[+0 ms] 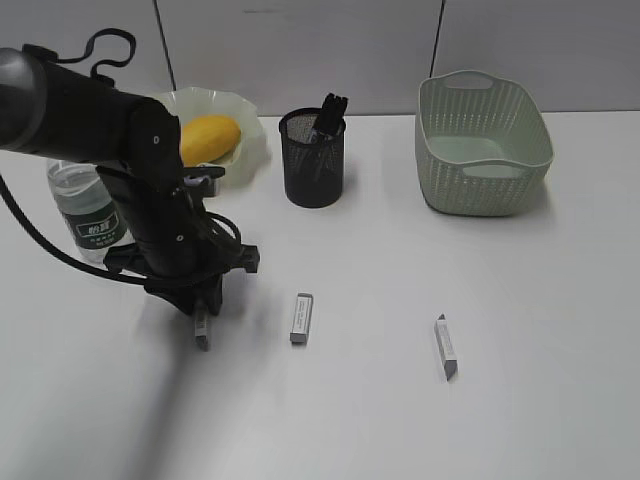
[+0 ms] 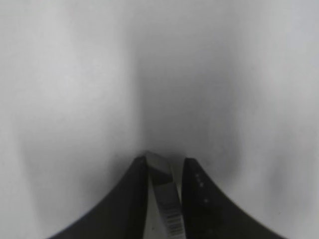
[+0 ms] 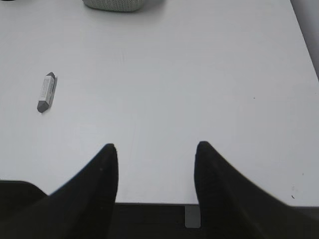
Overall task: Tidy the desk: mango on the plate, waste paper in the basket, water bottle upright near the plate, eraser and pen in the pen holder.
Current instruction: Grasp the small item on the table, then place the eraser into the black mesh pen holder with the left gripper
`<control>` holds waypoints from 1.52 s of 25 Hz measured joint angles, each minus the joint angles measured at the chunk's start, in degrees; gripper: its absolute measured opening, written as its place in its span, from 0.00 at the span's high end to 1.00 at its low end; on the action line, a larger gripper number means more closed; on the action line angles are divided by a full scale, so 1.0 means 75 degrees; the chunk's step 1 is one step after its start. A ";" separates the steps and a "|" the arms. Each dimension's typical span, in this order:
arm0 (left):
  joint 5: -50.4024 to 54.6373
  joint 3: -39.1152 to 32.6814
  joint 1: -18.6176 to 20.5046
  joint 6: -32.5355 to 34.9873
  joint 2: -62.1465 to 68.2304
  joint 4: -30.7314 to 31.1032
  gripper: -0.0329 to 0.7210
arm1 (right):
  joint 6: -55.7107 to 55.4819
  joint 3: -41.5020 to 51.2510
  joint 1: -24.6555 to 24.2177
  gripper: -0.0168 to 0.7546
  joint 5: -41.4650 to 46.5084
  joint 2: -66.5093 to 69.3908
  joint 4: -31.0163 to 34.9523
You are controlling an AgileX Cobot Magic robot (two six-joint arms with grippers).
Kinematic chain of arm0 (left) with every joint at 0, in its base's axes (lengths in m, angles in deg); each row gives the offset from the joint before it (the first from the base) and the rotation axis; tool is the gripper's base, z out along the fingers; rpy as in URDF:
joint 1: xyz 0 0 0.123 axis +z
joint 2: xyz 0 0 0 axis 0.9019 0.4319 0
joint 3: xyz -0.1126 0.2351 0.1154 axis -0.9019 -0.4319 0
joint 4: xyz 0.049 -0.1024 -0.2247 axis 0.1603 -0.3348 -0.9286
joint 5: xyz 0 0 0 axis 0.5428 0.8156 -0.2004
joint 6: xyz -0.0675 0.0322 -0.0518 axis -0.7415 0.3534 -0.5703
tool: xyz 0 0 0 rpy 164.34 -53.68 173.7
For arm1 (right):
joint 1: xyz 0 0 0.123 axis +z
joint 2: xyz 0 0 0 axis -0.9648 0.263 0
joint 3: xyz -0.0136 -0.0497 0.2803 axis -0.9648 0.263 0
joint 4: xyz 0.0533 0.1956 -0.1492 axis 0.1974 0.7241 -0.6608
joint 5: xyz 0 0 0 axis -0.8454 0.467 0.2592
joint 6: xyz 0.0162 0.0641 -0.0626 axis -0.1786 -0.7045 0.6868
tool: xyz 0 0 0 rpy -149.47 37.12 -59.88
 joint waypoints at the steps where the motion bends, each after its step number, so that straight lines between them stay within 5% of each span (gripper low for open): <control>1: -0.0001 0.0000 0.0000 0.0000 0.0000 0.0106 0.80 | 0.0000 0.0000 0.0000 0.45 0.0000 0.0000 0.0000; 16: -0.0716 0.0942 0.0000 0.0000 -0.0931 0.0489 0.84 | 0.0000 0.0000 0.0000 0.46 0.0000 0.0000 0.0000; 22: -0.2921 0.1677 0.0000 0.0000 -0.1293 0.0535 0.84 | 0.0000 0.0000 0.0000 0.46 -0.0009 0.0000 0.0000; 38: -0.9693 0.1734 0.0000 0.0000 0.0157 0.1553 0.84 | 0.0000 0.0000 0.0000 0.48 -0.0009 0.0000 0.0000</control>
